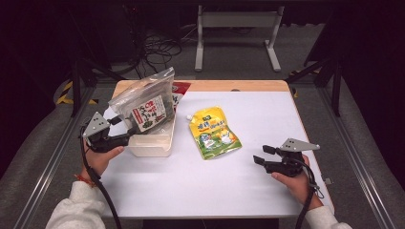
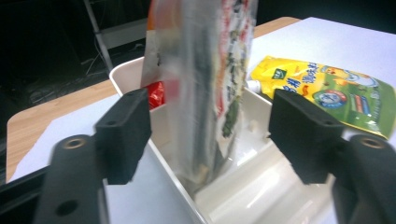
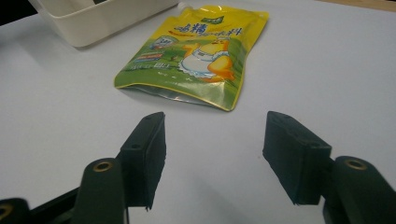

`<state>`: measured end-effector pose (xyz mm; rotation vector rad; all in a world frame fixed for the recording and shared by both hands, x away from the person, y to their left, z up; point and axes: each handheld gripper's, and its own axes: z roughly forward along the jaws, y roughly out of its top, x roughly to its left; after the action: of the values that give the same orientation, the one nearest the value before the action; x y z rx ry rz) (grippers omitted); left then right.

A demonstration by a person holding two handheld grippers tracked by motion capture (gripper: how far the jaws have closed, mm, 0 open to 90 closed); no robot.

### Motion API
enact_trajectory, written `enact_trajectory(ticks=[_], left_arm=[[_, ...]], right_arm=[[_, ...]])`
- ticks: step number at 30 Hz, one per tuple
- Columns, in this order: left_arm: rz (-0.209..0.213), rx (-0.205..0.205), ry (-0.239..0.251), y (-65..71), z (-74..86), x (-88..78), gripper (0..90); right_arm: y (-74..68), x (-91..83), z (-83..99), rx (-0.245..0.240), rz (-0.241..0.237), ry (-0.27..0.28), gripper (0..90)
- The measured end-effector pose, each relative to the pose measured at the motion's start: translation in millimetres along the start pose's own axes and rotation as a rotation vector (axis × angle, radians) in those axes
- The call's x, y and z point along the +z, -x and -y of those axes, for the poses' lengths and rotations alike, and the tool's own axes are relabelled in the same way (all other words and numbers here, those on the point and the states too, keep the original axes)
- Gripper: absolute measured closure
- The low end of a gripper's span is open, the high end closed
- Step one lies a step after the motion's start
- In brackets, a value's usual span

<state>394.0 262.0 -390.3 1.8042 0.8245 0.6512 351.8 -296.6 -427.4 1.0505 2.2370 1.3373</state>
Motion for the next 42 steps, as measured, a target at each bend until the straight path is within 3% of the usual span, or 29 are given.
enact_trajectory(ticks=[10, 13, 18, 21, 23, 25, 29, 34, 38, 42], left_arm=[[-0.020, 0.042, -0.037, 31.7, 12.2, -25.7, 17.5], [-0.009, 0.092, -0.056, 45.4, 19.4, -35.1, 17.4], [0.067, 0.085, -0.079, 66.6, 35.1, -44.1, 16.7], [0.118, 0.063, -0.102, 80.2, 48.1, -39.3, 16.6], [0.129, 0.068, -0.117, 83.7, 50.7, -37.4, 16.4], [0.153, 0.098, -0.156, 92.9, 55.3, -32.2, 16.4], [0.193, 0.093, -0.168, 98.6, 58.1, -28.4, 16.1], [0.229, 0.104, -0.198, 102.6, 60.7, -20.1, 15.9], [0.254, 0.126, -0.232, 108.9, 62.2, -12.3, 15.9], [0.286, 0.157, -0.264, 116.3, 63.5, -5.0, 16.0]], right_arm=[[11.0, 25.2, -19.2, 0.008, 0.004, -0.020, 48.1], [14.7, 37.8, -24.0, 0.012, -0.006, -0.038, 48.9], [16.4, 58.4, -31.6, 0.028, -0.021, -0.068, 45.2], [14.6, 73.7, -33.7, 0.026, -0.021, -0.098, 41.2], [13.3, 78.1, -34.3, 0.021, -0.018, -0.110, 40.6], [11.0, 87.4, -36.1, 0.018, -0.026, -0.131, 38.4], [8.7, 103.7, -38.6, 0.014, -0.023, -0.159, 36.2], [11.2, 118.9, -43.0, 0.055, -0.039, -0.154, 29.4], [17.4, 128.6, -47.3, 0.094, -0.061, -0.183, 19.3], [21.8, 139.3, -51.8, 0.129, -0.101, -0.198, 18.5]])
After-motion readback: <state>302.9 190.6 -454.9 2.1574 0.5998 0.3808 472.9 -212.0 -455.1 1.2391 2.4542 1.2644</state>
